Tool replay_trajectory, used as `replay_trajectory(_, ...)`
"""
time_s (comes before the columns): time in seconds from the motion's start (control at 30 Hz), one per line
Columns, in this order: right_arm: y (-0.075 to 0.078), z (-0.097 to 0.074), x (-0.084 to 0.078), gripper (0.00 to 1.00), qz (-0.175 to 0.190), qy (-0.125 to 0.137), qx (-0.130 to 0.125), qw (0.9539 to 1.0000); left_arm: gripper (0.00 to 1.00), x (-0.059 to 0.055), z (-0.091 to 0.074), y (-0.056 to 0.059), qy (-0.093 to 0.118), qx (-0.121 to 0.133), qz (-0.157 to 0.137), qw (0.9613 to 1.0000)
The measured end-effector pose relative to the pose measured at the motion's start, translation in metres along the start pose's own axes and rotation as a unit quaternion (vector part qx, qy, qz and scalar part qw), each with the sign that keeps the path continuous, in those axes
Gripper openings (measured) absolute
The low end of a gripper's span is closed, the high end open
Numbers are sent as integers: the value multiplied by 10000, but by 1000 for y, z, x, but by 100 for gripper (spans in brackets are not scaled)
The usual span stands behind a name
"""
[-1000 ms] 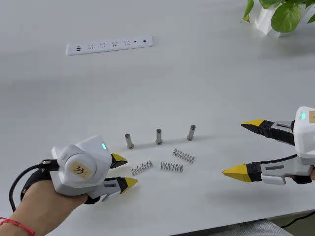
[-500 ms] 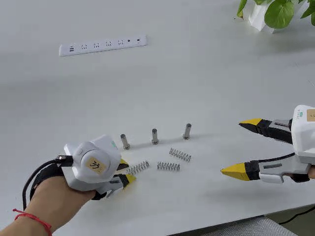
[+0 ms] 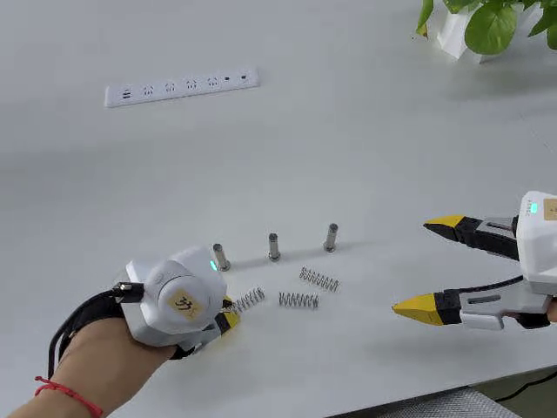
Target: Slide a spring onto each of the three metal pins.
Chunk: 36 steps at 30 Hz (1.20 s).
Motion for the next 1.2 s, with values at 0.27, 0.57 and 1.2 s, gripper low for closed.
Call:
replay_trajectory(0.27,-1,0,0,77,7,-8,-9,10000,7,0,0,-1,0,-37,-50,10000)
replay_trajectory(0.57,-2,1,2,77,-7,-22,2,10000,7,-1,0,-2,23,-67,-72,9999)
replay_trajectory(1.2,-4,-1,4,76,-46,-65,13,10000,7,-1,-2,1,152,-84,-219,9996)
Point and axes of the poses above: the centre of the closed fingertips' face, and the gripper's own axes: z roughly forward along the fingers, y roughly to its right, x roughly out of its top, the point moved 1 cm from there along -z, roughly backward along the fingers, and after that the axes turned 5 degrees about z, right-handed, at the moved point
